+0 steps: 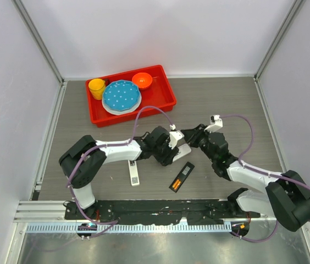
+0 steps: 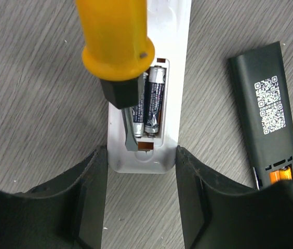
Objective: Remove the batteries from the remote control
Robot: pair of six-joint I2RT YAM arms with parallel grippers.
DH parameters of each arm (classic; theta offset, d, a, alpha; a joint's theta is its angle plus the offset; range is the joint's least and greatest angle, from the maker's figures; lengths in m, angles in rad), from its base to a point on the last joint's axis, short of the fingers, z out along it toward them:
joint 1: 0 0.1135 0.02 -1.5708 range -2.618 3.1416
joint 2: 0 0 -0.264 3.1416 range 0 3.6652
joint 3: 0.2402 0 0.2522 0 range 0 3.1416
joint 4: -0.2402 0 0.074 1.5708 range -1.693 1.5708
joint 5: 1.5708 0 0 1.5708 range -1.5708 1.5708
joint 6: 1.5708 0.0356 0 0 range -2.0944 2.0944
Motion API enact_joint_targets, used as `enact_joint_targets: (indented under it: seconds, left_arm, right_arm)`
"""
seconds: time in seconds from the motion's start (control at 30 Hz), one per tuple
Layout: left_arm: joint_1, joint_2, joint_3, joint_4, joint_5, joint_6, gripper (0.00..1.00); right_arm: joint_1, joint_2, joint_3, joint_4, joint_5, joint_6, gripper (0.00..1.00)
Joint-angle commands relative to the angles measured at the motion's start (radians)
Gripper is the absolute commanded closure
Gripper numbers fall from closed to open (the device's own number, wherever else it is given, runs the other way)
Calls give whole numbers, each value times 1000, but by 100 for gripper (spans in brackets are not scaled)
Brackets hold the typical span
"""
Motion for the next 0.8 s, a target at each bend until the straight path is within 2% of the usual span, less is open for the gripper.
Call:
enact_joint_targets:
  seconds: [0.0,0.37,0.77]
  left_arm:
    - [-4,28,13,-17,9,-1,100]
    - [-3,20,8,-11,-20,-9,100]
    - [-3,5,-4,2,-48,-9,100]
  right_arm:
    - [5,-52,7,18,-56,58,99]
    - [4,-104,22,-61,-21,18,99]
    - [5,-89,65,-150,103,-135,99]
